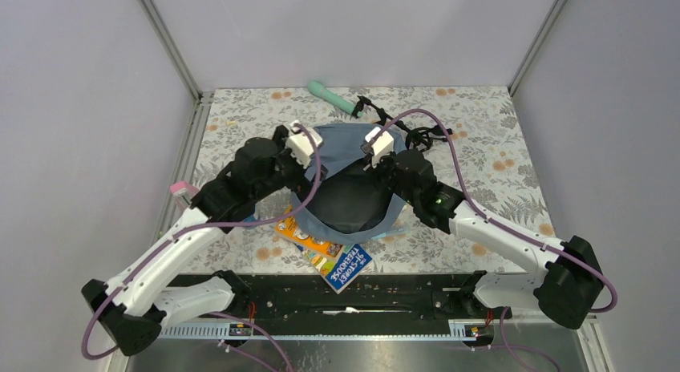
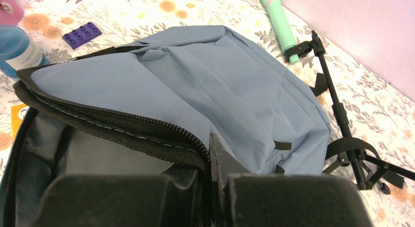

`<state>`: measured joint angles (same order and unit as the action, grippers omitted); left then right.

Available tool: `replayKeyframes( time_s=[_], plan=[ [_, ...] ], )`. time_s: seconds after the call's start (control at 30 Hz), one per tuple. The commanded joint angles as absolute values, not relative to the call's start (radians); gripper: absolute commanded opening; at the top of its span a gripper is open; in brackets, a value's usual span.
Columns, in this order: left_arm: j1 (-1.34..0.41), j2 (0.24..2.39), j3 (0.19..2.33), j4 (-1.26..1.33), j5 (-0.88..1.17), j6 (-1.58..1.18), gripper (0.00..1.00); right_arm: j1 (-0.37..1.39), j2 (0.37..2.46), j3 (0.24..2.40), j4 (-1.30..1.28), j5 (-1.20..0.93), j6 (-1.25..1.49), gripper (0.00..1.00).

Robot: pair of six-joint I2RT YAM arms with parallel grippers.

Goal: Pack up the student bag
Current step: Unzip the student bag at the center of the board.

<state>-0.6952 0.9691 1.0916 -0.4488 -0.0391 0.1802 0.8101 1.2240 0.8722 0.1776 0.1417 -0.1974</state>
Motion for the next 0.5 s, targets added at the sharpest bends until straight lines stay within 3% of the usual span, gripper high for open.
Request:
replayKeyframes(
  time_s=[0.0,0.37,0.47],
  plan=[
    [-0.693,1.033,1.099,-0.469,0.116,0.326,0.99,0.788,1.202,0.92,0.304,0.022,-0.161,0.0],
    [-0.693,1.045,1.087,-0.407,0.246,0.27,0.99,0.764,1.206,0.915,0.31,0.003,-0.142,0.0],
    [-0.695,1.072,1.081,-0.39,0.166,0.27,0.99,0.761,1.209,0.913,0.334,-0.034,-0.124,0.0]
  ],
)
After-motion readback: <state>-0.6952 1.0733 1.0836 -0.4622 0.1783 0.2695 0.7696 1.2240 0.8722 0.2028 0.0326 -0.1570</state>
